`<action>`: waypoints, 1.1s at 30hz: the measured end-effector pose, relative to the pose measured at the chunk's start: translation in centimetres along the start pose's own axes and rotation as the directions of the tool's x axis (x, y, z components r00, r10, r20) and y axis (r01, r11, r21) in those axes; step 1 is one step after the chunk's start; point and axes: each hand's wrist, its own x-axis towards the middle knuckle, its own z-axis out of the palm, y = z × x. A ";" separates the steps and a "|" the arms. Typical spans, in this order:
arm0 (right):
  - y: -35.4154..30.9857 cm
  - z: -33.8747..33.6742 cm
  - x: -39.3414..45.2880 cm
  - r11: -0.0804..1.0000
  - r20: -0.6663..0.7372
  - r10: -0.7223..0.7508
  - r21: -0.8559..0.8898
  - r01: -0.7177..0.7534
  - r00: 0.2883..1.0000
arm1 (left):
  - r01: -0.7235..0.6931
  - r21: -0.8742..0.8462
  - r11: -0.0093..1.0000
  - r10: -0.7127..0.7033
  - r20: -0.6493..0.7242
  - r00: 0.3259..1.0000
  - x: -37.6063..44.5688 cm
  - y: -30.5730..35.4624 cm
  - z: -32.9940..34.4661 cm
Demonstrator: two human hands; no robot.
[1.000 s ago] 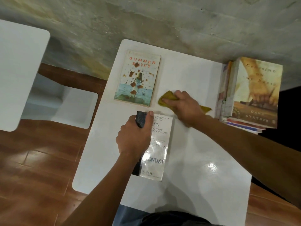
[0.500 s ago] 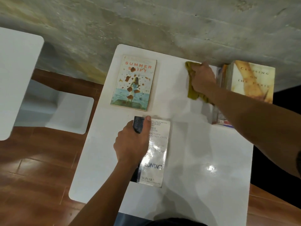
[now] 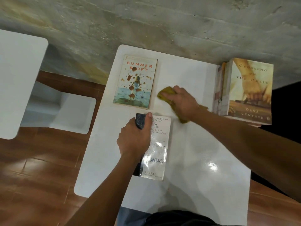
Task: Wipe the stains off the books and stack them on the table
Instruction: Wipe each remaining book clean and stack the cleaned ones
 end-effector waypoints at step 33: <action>-3.9 2.8 -22.4 0.943 0.217 0.141 0.267 -0.198 0.966 | -0.015 -0.190 0.982 0.035 0.105 0.994 -1.0 -0.6 -0.2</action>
